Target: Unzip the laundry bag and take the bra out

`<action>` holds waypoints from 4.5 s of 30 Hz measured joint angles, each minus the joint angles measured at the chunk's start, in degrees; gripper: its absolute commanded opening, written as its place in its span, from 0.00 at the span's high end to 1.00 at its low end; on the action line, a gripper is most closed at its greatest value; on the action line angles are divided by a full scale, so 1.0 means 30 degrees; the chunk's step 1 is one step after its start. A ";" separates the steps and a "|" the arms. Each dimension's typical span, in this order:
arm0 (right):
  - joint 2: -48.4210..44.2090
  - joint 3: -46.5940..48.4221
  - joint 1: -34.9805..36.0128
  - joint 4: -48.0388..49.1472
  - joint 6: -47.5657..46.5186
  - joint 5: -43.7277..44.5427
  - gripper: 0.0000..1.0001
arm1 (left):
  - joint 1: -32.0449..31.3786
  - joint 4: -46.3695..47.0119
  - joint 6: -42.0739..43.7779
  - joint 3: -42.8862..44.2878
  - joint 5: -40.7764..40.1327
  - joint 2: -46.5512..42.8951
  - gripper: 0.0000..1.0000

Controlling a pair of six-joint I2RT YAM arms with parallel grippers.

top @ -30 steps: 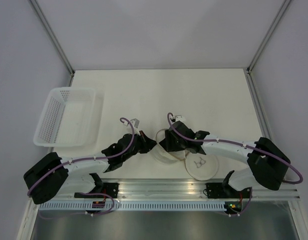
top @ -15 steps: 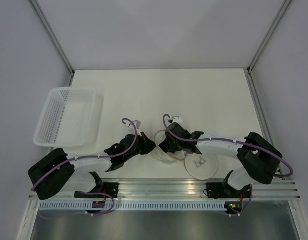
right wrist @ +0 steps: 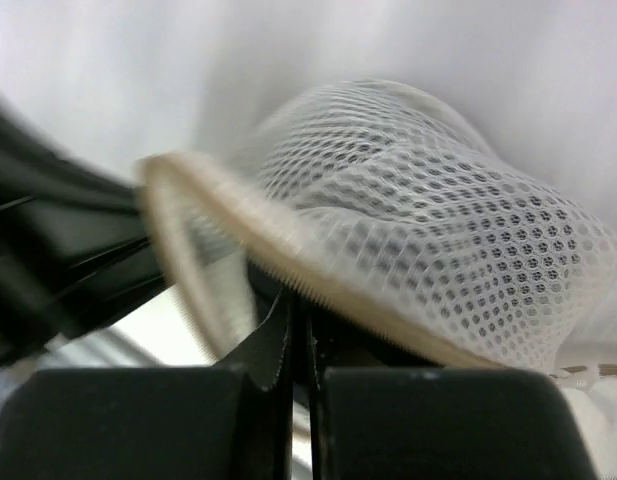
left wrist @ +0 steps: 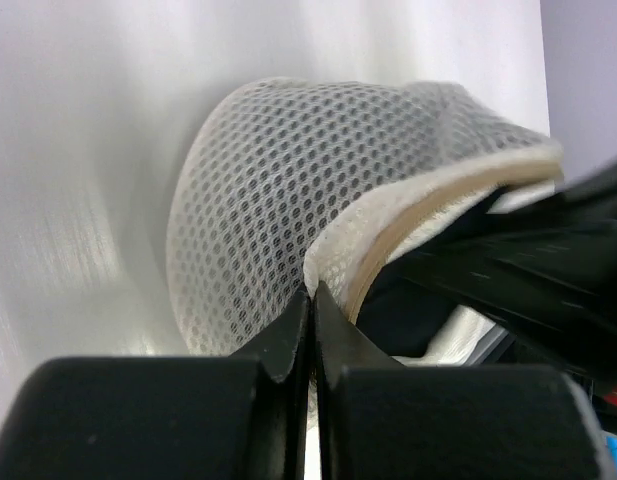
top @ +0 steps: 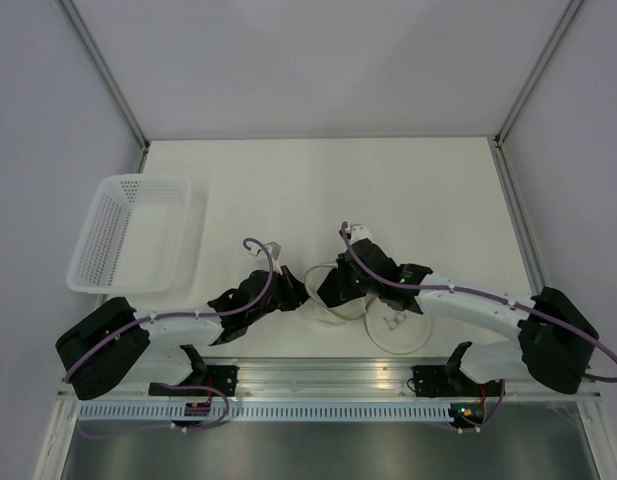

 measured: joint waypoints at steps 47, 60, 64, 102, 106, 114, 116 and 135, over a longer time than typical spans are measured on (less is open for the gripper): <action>-1.2823 -0.0211 -0.0015 0.2484 -0.1195 -0.8145 1.00 | 0.0000 -0.2448 0.0437 -0.0780 -0.0736 -1.3121 0.00; -1.2371 -0.0379 -0.0015 0.3606 -0.0459 -0.8859 0.99 | 0.0306 0.8262 -0.2259 -0.3942 0.3614 -1.0025 0.00; -1.2466 -0.0379 -0.0015 0.3606 -0.0474 -0.8874 1.00 | 0.0328 1.0783 -0.3271 -0.4452 0.3701 -0.9508 0.00; -1.2553 0.0117 -0.0015 0.2616 -0.1464 -0.7759 1.00 | 0.0517 1.4753 -0.7235 -0.3577 0.5690 -0.4269 0.00; -1.3019 -0.0153 -0.0015 0.2011 -0.1654 -0.6987 1.00 | 0.0517 1.4717 -0.7191 -0.3563 0.5690 -0.5282 0.00; -1.4498 -0.0095 -0.0015 0.0845 -0.2237 -0.6113 1.00 | 0.0517 1.3289 -0.5697 -0.2033 0.6346 -0.9267 0.00; -1.4673 0.0029 -0.0022 0.0678 -0.2324 -0.6018 1.00 | 0.0517 1.2779 -0.5202 -0.1763 0.6382 -1.0280 0.00; -1.3493 0.0095 -0.0036 0.1574 -0.2302 -0.7227 1.00 | 0.0430 -0.0911 0.0087 0.2149 0.3439 -1.2670 0.00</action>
